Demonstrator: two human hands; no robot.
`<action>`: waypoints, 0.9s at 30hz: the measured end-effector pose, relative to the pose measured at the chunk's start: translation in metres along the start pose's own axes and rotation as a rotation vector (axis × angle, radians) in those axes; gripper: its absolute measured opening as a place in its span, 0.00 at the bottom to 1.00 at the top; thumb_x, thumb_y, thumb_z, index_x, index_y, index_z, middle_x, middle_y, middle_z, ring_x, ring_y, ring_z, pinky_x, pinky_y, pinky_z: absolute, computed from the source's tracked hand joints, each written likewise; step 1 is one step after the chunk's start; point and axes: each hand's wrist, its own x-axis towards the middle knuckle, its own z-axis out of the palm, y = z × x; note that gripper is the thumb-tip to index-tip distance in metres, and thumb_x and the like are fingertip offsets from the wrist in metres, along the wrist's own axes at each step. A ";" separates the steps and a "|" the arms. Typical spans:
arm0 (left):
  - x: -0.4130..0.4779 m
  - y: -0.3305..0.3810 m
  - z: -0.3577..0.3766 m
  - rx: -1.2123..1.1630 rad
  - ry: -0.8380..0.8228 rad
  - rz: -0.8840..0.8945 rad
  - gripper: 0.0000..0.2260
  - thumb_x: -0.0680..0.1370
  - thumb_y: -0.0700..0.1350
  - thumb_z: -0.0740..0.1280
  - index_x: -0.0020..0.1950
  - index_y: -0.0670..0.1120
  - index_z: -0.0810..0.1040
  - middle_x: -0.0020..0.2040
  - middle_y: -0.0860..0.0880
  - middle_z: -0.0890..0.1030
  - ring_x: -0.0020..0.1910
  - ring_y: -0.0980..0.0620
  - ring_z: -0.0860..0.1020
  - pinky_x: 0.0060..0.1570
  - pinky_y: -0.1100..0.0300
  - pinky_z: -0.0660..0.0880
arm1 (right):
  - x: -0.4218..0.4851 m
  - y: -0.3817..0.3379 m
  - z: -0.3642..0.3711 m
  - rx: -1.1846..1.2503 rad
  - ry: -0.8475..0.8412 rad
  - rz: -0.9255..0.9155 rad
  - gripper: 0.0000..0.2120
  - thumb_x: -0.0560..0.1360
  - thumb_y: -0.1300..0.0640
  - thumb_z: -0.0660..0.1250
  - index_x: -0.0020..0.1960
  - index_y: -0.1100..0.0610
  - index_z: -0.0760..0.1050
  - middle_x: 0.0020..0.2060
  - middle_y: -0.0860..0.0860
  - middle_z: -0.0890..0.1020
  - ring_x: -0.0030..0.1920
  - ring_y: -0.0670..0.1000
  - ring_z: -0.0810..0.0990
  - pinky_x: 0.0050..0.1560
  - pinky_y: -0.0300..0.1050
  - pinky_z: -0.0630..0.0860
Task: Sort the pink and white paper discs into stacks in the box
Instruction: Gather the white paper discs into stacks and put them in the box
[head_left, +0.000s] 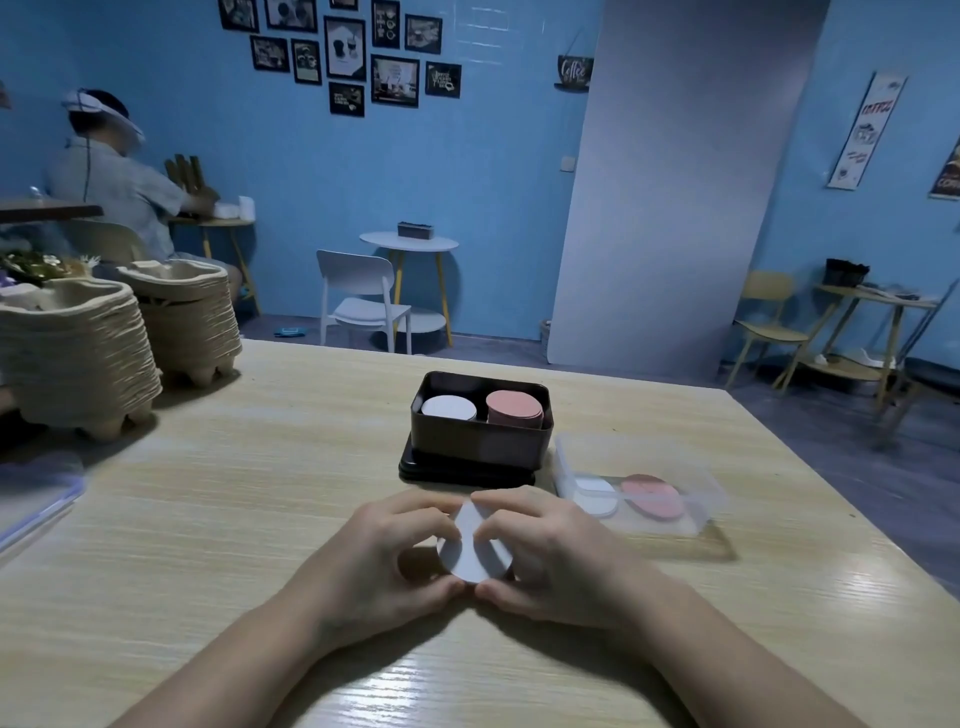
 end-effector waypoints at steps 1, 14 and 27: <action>0.000 0.000 0.000 0.009 -0.013 -0.007 0.11 0.73 0.53 0.79 0.51 0.54 0.82 0.65 0.61 0.80 0.64 0.61 0.79 0.58 0.60 0.79 | 0.002 -0.001 -0.002 -0.017 -0.026 -0.008 0.15 0.75 0.42 0.74 0.53 0.51 0.78 0.65 0.50 0.79 0.63 0.51 0.79 0.57 0.47 0.81; 0.016 0.026 -0.004 -0.065 -0.050 0.024 0.08 0.72 0.48 0.78 0.48 0.51 0.82 0.56 0.58 0.80 0.57 0.58 0.81 0.54 0.60 0.79 | -0.014 -0.015 -0.017 0.102 0.043 0.094 0.16 0.75 0.46 0.75 0.56 0.54 0.79 0.59 0.49 0.80 0.55 0.50 0.81 0.53 0.48 0.79; 0.050 0.016 0.023 -0.047 -0.163 0.042 0.13 0.72 0.50 0.77 0.53 0.52 0.78 0.52 0.58 0.80 0.52 0.55 0.79 0.52 0.54 0.77 | -0.036 0.012 -0.037 0.083 0.018 0.238 0.14 0.72 0.45 0.73 0.52 0.52 0.78 0.53 0.48 0.81 0.52 0.49 0.79 0.53 0.49 0.77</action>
